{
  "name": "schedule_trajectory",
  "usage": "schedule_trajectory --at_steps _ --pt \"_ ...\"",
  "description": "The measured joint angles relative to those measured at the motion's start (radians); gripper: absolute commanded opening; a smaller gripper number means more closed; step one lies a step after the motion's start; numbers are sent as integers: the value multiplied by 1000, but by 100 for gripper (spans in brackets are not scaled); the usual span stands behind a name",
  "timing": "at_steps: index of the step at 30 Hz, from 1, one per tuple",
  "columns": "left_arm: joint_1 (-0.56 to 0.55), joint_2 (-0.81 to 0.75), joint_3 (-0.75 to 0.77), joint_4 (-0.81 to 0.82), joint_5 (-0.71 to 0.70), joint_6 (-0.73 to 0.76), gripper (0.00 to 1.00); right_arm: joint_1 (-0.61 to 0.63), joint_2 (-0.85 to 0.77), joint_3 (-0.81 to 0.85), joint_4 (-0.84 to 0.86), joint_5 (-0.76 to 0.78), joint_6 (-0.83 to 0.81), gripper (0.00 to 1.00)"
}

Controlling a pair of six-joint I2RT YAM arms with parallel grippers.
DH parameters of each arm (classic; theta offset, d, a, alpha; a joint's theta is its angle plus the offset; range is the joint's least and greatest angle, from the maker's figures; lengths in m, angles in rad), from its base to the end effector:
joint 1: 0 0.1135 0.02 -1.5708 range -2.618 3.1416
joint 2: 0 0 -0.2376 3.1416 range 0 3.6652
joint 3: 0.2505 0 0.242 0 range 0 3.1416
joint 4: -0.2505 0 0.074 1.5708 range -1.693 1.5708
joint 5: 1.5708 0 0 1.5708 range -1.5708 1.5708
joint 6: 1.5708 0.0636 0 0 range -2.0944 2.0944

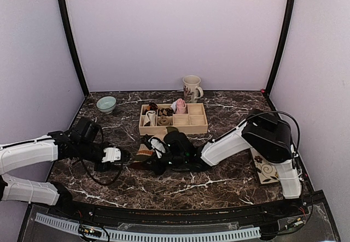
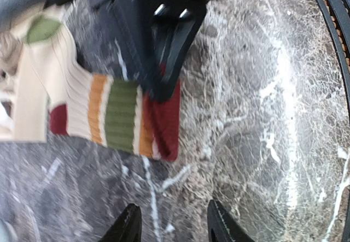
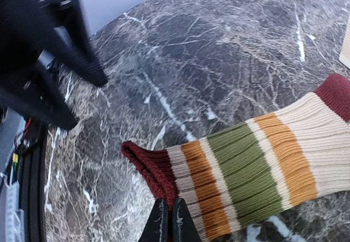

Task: Roll the socks
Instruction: Roll the sock at the center of the board.

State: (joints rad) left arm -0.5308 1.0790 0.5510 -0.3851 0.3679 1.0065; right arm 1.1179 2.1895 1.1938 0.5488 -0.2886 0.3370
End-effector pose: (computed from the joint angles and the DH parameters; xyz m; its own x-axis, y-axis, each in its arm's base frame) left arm 0.1799 -0.1321 0.1511 0.1943 0.8002 -0.5674 0.9307 0.0323 0.3643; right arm 0.1839 0.4192 0.0846 -0.5006 -0.3043 -0.8104 -0.8570 0.3066 0.4143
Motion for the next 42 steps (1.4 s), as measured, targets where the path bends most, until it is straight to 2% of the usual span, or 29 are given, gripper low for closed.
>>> schedule_trajectory --at_steps 5,9,24,36,42 --pt "-93 -88 -93 146 -14 94 41 -18 2 60 -135 -32 66 0" --pt "-201 -94 -176 236 -15 145 37 -17 2 60 -212 -37 101 0" --pt "-264 103 -185 554 -78 192 34 -18 -1 61 -232 -45 159 0" --pt "-265 134 -191 582 -117 256 34 -18 -1 102 -320 -55 186 0" --pt "-266 156 -195 581 -124 287 26 -18 -1 106 -330 -55 204 0"
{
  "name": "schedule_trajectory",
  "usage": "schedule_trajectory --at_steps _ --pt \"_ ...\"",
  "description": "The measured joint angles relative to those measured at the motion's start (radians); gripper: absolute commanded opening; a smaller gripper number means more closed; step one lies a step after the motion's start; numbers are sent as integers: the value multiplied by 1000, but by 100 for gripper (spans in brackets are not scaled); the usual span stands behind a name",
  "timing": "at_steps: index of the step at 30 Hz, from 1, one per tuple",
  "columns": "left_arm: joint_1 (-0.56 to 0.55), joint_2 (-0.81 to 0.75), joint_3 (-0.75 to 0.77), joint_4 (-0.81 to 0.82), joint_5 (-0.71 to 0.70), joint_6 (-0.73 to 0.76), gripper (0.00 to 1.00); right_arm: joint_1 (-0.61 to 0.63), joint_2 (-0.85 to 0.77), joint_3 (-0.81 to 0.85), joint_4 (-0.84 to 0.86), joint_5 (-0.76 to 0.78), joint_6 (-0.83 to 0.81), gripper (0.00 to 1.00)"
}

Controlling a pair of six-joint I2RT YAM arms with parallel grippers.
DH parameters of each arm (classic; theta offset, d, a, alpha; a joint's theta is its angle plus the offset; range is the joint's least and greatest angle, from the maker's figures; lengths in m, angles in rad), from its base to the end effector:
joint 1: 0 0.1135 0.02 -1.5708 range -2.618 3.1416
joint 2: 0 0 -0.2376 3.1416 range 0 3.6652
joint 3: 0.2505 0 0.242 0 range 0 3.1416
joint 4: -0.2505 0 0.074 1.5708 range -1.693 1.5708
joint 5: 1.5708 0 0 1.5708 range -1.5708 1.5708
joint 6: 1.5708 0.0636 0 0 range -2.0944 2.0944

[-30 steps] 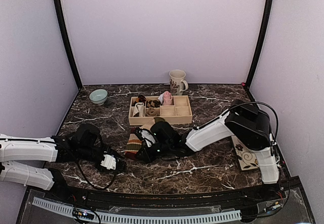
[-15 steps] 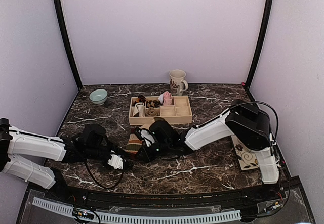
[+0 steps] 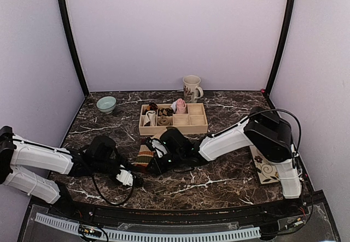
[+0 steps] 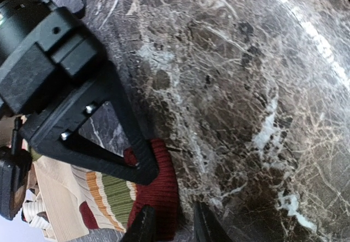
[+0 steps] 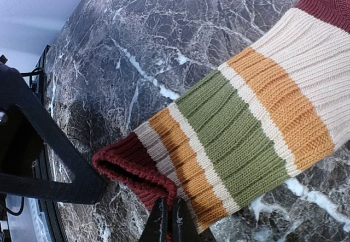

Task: Roll the socks
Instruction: Roll the sock at the center of the board.

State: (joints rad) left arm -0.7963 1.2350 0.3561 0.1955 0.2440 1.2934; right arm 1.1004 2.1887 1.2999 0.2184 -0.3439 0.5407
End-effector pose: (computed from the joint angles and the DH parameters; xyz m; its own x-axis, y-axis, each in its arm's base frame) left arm 0.1588 -0.1842 0.1099 0.6722 0.6475 -0.3591 0.6505 -0.2849 0.7040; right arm 0.1880 0.4170 0.0798 -0.7350 -0.3764 -0.5640 -0.6772 0.4490 0.5829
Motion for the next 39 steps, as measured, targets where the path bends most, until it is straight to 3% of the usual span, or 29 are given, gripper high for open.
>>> schedule_trajectory --at_steps 10,25,39 --pt "0 113 45 -1 -42 12 27 0 0 5 -10 0 9 0" --pt "-1 -26 14 -24 -14 24 38 0 0 13 -25 -3 18 0" --pt "-1 64 19 17 -21 42 38 0 0 13 -25 -5 19 0"
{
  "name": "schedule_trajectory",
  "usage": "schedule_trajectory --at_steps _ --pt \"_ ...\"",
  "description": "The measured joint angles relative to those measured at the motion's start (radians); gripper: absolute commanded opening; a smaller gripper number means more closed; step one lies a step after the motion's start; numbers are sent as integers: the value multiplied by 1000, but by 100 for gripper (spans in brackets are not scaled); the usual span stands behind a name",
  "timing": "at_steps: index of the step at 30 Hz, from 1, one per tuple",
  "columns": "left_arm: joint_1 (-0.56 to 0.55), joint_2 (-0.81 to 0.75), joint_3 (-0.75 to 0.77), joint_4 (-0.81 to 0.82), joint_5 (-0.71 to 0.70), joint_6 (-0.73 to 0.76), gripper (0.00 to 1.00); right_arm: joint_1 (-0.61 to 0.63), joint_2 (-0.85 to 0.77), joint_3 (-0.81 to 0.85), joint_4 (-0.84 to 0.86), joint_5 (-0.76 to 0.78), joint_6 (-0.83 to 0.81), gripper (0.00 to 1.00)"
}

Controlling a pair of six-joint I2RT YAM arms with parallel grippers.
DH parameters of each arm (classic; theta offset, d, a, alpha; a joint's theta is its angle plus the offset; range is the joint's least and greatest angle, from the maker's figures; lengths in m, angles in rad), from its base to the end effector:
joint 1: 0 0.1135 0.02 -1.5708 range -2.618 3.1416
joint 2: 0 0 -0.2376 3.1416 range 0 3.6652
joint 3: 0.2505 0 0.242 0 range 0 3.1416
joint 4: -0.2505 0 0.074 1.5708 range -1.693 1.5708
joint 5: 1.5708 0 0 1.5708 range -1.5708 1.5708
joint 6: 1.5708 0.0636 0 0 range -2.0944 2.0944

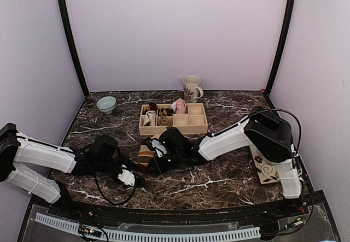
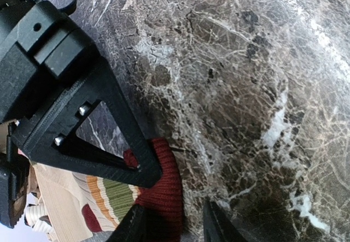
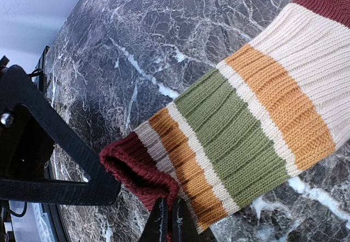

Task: Roll the socks
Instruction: Roll the sock at the center of the board.

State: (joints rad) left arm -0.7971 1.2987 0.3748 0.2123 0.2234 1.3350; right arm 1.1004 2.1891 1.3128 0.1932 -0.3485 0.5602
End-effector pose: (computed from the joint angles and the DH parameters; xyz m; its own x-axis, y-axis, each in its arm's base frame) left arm 0.1634 -0.1875 0.1026 0.6857 0.6550 -0.3176 0.6341 -0.3231 0.7026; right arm 0.1881 0.4178 0.0809 -0.7513 -0.3757 -0.5425 -0.6594 0.4598 0.5947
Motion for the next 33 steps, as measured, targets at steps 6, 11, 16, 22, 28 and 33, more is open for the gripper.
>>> schedule_trajectory --at_steps 6,11,16,22,28,33 --pt "-15 -24 10 -2 6 13 39 0 0 0 0 0 0 0" --pt "-16 -3 18 6 -6 27 37 0 0 0 0 0 3 0" --pt "-14 56 27 9 -32 17 37 0 0 0 0 0 3 0" --pt "-3 65 81 -6 -42 -18 29 0 0 0 1 0 3 0" --pt "2 65 85 -55 -42 -42 28 0 0 -1 2 -3 7 0" --pt "3 64 85 -100 -41 -50 32 0 0 -10 17 -12 17 0"
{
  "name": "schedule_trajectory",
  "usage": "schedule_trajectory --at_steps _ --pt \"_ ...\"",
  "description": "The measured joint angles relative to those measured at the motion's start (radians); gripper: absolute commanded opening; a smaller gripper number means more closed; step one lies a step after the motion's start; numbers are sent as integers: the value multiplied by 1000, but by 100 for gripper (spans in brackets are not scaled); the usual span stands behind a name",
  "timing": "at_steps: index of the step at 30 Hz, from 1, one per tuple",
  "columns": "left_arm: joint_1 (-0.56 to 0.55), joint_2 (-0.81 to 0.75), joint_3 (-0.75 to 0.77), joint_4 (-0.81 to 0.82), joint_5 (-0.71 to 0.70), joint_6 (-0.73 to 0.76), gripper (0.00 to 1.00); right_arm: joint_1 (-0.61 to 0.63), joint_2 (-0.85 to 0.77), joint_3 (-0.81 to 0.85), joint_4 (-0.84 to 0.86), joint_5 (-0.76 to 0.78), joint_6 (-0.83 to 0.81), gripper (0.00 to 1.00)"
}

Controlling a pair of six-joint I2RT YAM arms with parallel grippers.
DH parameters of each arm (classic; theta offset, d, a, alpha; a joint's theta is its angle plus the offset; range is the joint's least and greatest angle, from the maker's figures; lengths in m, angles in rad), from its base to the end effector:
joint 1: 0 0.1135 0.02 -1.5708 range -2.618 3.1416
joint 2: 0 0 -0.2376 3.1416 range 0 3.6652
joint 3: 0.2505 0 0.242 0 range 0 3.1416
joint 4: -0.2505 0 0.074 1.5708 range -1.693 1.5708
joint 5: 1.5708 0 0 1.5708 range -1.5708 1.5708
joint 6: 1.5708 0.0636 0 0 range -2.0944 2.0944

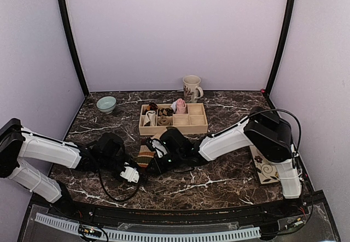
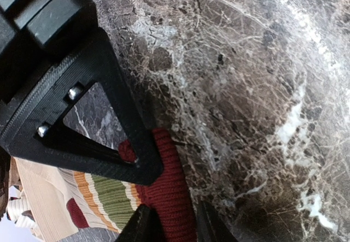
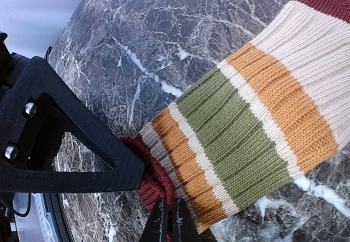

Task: Roll the socks
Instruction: Roll the sock at the center of the board.

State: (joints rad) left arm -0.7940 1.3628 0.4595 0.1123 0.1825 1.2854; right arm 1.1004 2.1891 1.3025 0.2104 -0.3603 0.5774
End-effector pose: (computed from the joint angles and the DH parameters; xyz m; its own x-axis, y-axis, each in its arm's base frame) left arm 0.1735 -0.1929 0.1019 0.6185 0.7169 -0.3218 0.7009 -0.3181 0.6384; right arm 0.1869 0.4171 0.0798 -0.7610 -0.3697 -0.5331 -0.6485 0.4545 0.6106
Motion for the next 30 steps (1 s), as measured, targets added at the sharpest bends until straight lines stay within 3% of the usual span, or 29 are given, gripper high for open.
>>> schedule_trajectory --at_steps 10,14,16,30 --pt "11 0 0 -10 4 6 27 0 0 -4 8 -6 8 0" --pt "13 0 -1 -5 11 18 10 0 0 -4 9 -8 8 0" --pt "14 1 -2 0 15 24 7 0 0 -6 13 -11 8 0" --pt "54 76 59 -54 53 10 14 -8 -20 -64 76 -24 22 13"
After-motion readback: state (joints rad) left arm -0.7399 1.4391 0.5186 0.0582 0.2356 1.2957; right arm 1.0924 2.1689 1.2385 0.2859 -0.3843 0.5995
